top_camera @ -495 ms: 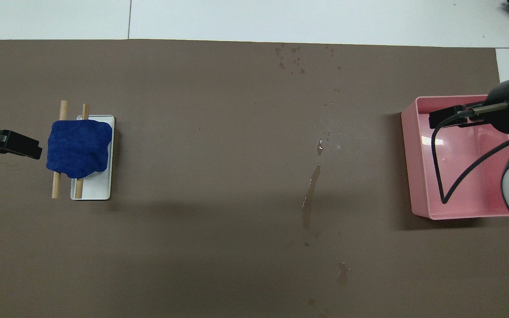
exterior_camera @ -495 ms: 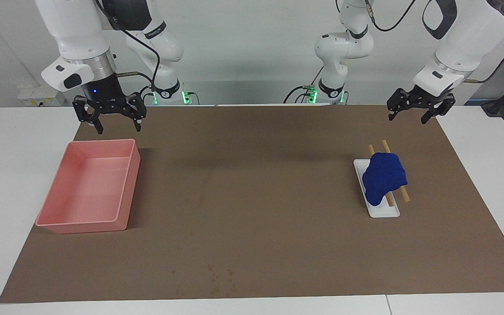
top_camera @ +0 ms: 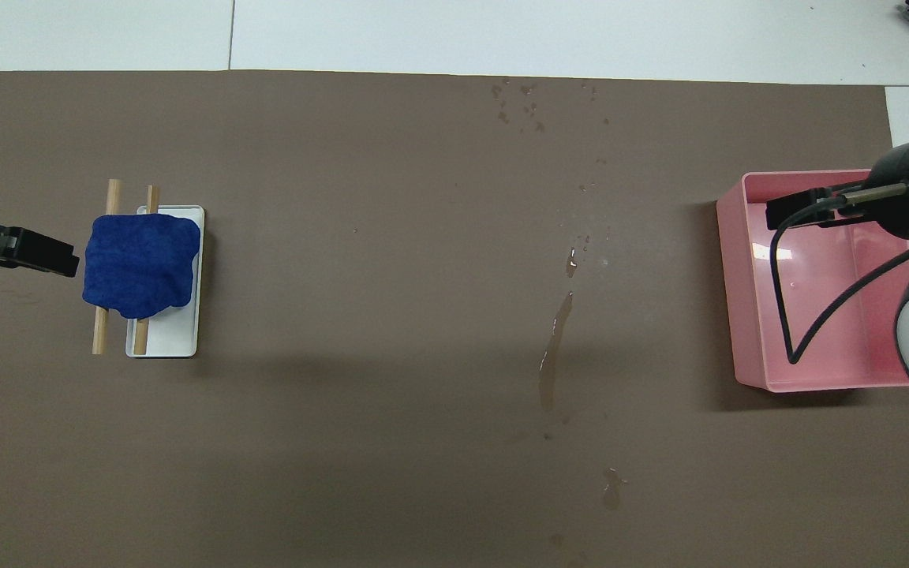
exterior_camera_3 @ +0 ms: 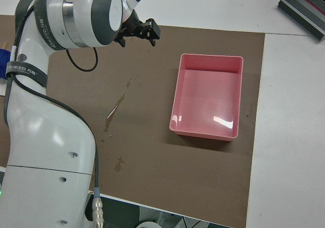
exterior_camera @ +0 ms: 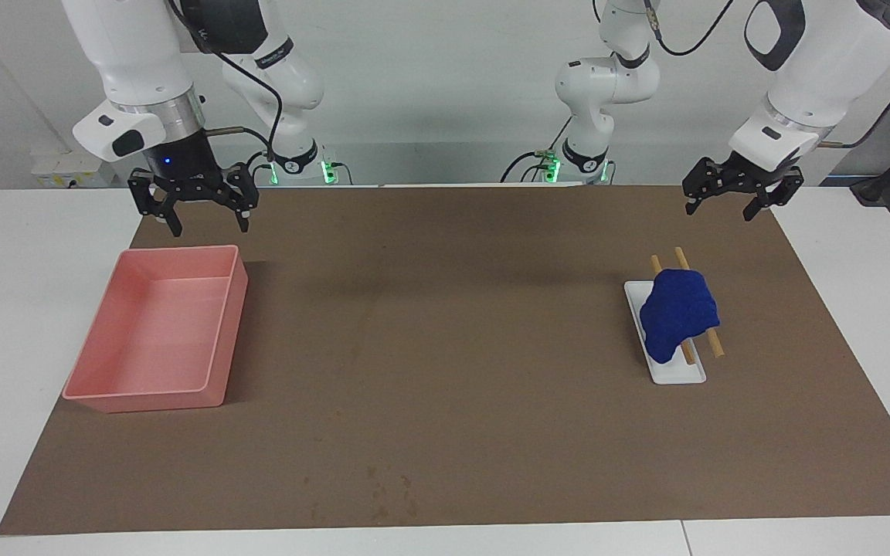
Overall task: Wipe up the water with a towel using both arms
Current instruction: 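Move the left gripper toward the blue towel on the white tray, then grasp the blue towel with the left gripper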
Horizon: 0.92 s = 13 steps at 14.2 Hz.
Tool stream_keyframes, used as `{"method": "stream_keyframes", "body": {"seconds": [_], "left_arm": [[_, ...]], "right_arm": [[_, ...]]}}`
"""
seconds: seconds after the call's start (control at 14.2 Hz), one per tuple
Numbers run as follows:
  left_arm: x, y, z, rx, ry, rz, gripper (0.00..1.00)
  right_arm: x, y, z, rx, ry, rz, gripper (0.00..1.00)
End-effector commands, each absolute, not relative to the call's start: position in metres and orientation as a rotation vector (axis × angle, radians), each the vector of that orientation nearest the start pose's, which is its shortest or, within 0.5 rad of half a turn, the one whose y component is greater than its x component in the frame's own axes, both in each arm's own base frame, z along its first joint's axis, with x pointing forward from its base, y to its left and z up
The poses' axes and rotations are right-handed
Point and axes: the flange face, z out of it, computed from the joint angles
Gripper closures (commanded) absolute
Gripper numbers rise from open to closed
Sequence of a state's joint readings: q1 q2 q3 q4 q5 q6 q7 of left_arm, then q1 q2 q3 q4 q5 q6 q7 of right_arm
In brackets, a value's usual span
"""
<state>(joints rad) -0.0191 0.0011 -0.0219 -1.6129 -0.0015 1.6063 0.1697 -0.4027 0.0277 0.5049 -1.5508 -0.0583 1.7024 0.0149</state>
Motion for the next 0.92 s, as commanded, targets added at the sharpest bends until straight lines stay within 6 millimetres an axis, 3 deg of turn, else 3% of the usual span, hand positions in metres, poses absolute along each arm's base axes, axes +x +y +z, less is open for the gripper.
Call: {"method": "stream_keyframes", "body": {"seconds": [0.0,0.35,0.64,0.85], "left_arm": [[0.550,-0.016,0.583,-3.122,0.212,-0.167,0.00],[0.569,0.009,0.517,-3.088,0.109,-0.283,0.00],[0.562,0.020,0.453,-3.073,0.053,-0.307,0.00],[0.557,0.019,0.433,-3.083,-0.031,-0.268,0.00]], "right_arm": [[0.574,0.048,0.632,-3.161,-0.118,-0.206,0.00],[0.574,0.048,0.632,-3.161,-0.118,-0.206,0.00],[0.574,0.048,0.632,-3.161,-0.118,-0.206,0.00],[0.574,0.048,0.632,-3.161,-0.118,-0.206,0.00]]}}
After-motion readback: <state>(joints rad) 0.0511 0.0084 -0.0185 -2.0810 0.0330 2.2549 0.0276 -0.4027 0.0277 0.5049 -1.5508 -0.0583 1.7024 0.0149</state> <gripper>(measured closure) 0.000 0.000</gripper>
